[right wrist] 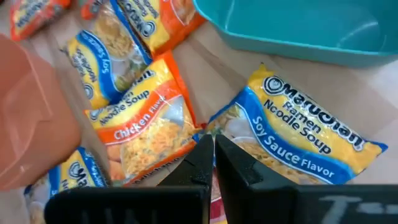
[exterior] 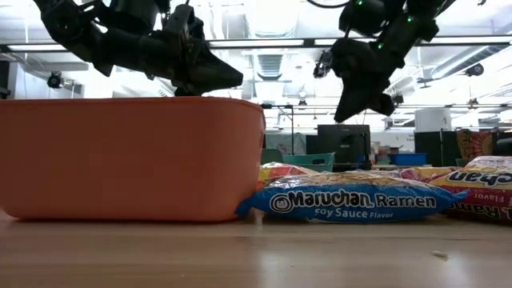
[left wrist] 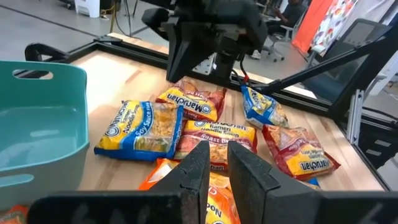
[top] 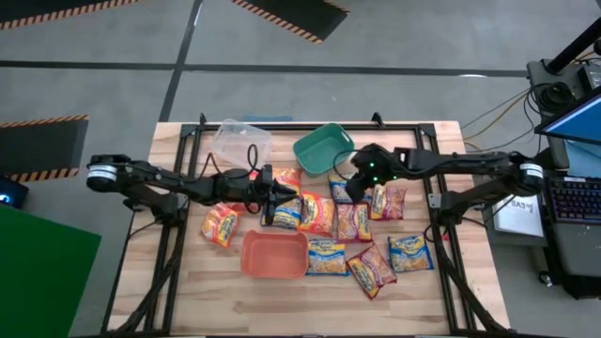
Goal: Sort Maruchan noodles
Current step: Put the blue noodle pack into the green bin
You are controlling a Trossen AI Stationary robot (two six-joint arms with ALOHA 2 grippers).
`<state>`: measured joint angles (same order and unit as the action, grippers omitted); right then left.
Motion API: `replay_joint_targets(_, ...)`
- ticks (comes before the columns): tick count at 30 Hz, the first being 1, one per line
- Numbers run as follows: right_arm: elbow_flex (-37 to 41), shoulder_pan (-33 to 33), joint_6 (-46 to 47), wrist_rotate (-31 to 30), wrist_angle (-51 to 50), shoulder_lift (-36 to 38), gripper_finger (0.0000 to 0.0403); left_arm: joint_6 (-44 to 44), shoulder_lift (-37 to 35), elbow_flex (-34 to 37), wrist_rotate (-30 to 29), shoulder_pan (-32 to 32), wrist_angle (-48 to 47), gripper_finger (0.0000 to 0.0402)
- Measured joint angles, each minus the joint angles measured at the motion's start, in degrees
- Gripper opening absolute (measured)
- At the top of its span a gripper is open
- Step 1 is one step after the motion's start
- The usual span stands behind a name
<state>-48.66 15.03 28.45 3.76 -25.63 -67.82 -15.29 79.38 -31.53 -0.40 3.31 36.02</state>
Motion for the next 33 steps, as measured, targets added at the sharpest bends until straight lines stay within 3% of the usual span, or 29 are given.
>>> replay_joint_targets(10,0.0,0.3,3.8,-0.7,0.1,1.0,0.0026,-0.2,0.0,0.0,0.0,0.0,0.4,0.004)
replay_joint_targets(17,0.0,0.9,5.5,0.6,-1.8,1.5,0.0128,-0.2,0.0,0.0,0.0,0.0,0.4,0.004)
replay_joint_targets(23,0.0,3.2,4.7,7.0,-6.8,2.3,0.0219,-0.2,0.0,0.0,0.0,0.1,0.4,0.004)
replay_joint_targets(33,2.9,8.1,1.1,7.0,-9.0,2.2,0.0305,0.9,0.0,0.0,-0.1,0.1,0.4,0.004)
